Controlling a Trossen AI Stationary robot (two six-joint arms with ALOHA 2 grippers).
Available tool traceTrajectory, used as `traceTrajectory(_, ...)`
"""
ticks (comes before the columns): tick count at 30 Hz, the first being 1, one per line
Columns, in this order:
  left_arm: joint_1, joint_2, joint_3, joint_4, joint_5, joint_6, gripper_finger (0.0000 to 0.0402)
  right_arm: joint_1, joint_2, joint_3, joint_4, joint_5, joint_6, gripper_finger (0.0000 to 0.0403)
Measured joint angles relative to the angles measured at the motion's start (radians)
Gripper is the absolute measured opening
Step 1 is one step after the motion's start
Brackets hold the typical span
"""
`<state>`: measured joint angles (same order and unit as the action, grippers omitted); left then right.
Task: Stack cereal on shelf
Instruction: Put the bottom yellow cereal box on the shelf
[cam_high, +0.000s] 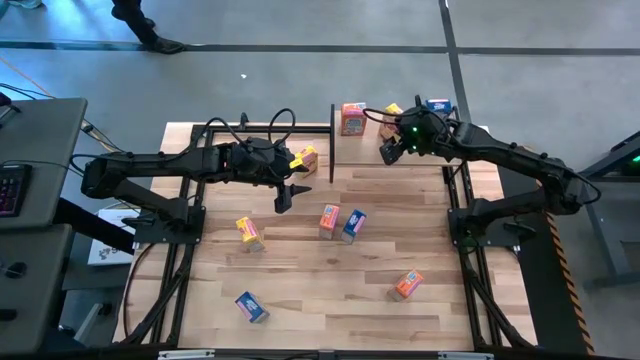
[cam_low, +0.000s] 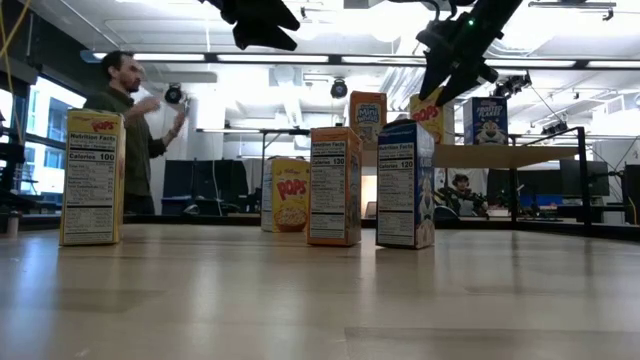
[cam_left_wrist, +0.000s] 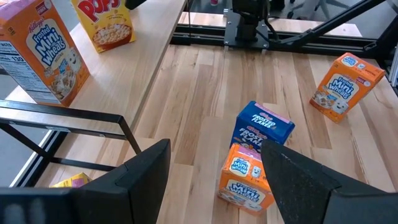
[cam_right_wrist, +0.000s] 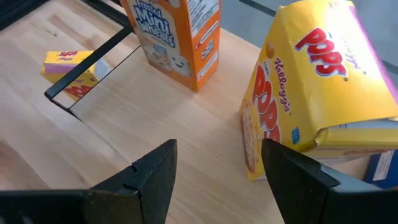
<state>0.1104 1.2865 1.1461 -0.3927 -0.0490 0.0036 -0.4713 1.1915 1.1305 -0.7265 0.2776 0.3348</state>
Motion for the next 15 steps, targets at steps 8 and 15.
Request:
traceTrajectory(8, 0.000, 0.000, 0.000, 0.000, 0.000, 0.077, 0.0241, 0.029, 0.007, 0.000, -0.029, 0.002, 0.030, 0.0226)
traceTrajectory(15, 0.000, 0.000, 0.000, 0.001, 0.000, 0.103, 0.0241, 0.076, 0.046, 0.000, -0.036, 0.071, 0.050, 0.0226)
